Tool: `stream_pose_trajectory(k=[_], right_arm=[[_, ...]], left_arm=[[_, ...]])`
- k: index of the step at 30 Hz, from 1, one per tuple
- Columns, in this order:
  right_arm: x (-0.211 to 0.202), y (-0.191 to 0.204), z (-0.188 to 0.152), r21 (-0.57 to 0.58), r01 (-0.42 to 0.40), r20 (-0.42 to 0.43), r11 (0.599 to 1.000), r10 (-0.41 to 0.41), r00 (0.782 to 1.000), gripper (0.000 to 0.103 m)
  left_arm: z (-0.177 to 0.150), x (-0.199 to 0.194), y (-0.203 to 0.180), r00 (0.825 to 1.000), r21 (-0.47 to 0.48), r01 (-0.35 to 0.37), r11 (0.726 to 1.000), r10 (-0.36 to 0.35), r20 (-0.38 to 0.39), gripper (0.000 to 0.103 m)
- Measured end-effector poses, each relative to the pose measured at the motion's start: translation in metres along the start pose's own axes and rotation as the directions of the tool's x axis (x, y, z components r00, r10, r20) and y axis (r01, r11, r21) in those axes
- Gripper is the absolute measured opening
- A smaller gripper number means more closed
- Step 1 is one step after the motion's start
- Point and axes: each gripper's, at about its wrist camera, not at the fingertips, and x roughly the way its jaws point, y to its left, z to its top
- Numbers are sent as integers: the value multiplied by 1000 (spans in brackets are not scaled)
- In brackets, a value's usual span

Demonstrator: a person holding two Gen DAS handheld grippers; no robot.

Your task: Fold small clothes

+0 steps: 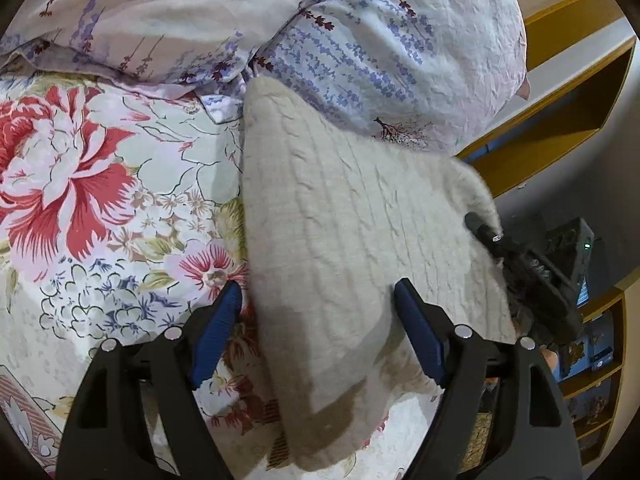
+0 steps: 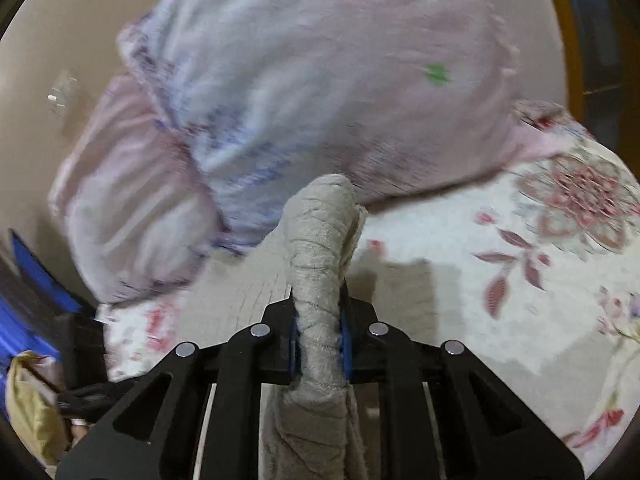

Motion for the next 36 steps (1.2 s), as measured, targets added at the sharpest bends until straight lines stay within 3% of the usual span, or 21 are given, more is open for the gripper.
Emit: stream_pose_trajectory(k=[6, 9, 12, 14, 16, 18, 24, 33, 35, 36], right_arm=[[-7, -18, -11, 28, 33, 36, 999, -34, 999, 15], [14, -33, -19, 87, 91, -45, 992, -87, 995, 15], [26, -49, -22, 159, 70, -98, 985, -55, 994, 18], [20, -48, -20, 160, 78, -102, 984, -62, 993, 31], [6, -50, -19, 171, 74, -81, 982, -61, 995, 53], [-12, -52, -20, 193, 45, -51, 980, -36, 998, 60], [-48, -58, -42, 242, -38, -70, 970, 57, 996, 61], [-64, -47, -82, 223, -105, -142, 969, 139, 980, 60], [-62, -45, -89, 217, -104, -160, 971, 141, 977, 54], [-60, -43, -91, 211, -101, -168, 972, 138, 976, 42]], left_arm=[[-3, 4, -3, 1000, 20, 7, 1000, -6, -17, 78], [-4, 7, -5, 1000, 30, 14, 999, -14, -28, 78], [-5, 8, -7, 1000, 41, 7, 999, -6, -26, 78], [-4, 7, -8, 1000, 36, 1, 999, 0, -28, 78], [-3, 4, -9, 999, 20, -5, 1000, 6, -31, 78], [-2, -1, -12, 999, 15, -19, 1000, 19, -26, 78], [-8, -17, -18, 1000, -11, -20, 1000, 20, -8, 78], [-32, -26, -21, 997, -9, -15, 1000, 14, -72, 73], [-36, -23, -23, 996, -1, -16, 1000, 16, -85, 67], [-38, -22, -24, 995, 1, -15, 1000, 15, -94, 64]])
